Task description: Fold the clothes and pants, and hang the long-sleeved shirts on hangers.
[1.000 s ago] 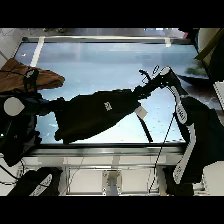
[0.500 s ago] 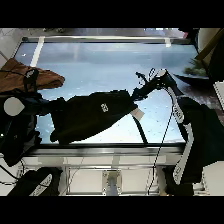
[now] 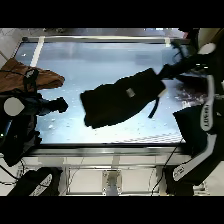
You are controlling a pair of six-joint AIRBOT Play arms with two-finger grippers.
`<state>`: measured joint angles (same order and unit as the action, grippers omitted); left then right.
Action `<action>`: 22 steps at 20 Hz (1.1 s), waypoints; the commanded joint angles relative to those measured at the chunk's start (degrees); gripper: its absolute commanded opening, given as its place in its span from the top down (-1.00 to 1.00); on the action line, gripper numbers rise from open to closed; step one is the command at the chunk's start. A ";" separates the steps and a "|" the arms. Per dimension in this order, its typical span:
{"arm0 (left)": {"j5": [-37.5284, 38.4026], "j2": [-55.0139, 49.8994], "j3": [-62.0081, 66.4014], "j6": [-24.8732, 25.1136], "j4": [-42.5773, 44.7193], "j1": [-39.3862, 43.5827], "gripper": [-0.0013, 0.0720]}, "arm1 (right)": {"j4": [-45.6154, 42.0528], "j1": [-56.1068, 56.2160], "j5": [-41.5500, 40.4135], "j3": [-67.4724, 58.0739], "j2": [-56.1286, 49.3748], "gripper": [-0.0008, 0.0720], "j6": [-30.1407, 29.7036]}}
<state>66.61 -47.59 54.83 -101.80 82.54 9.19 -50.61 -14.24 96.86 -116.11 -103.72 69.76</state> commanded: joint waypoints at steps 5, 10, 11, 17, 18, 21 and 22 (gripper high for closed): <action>-0.02 0.04 0.07 0.24 3.37 0.00 -0.95 | -4.52 -35.63 2.14 9.46 28.68 0.89 4.22; -0.31 0.04 0.04 0.35 6.01 0.00 -0.95 | -8.68 -59.91 1.36 22.08 39.28 0.89 9.31; -0.59 0.04 0.04 0.68 5.99 0.00 -0.95 | -14.27 -61.94 1.75 26.01 40.76 0.89 10.71; -2.80 0.04 0.04 0.63 5.95 0.00 -0.95 | -34.45 -63.01 3.39 46.18 44.85 0.84 12.28; -2.78 0.04 0.04 0.63 5.95 0.00 -0.95 | -35.52 -63.04 4.35 46.49 44.72 0.39 12.28; -2.93 0.04 0.04 0.63 5.97 0.00 -0.95 | -31.67 -63.01 5.03 41.44 44.68 -0.90 16.20; -3.23 0.04 0.04 0.63 5.95 0.00 -0.95 | -26.53 -63.01 3.76 38.40 44.78 -0.90 17.75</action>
<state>63.99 -47.59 54.83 -101.16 88.44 9.19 -81.23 -76.90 100.99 -74.72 -59.35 83.74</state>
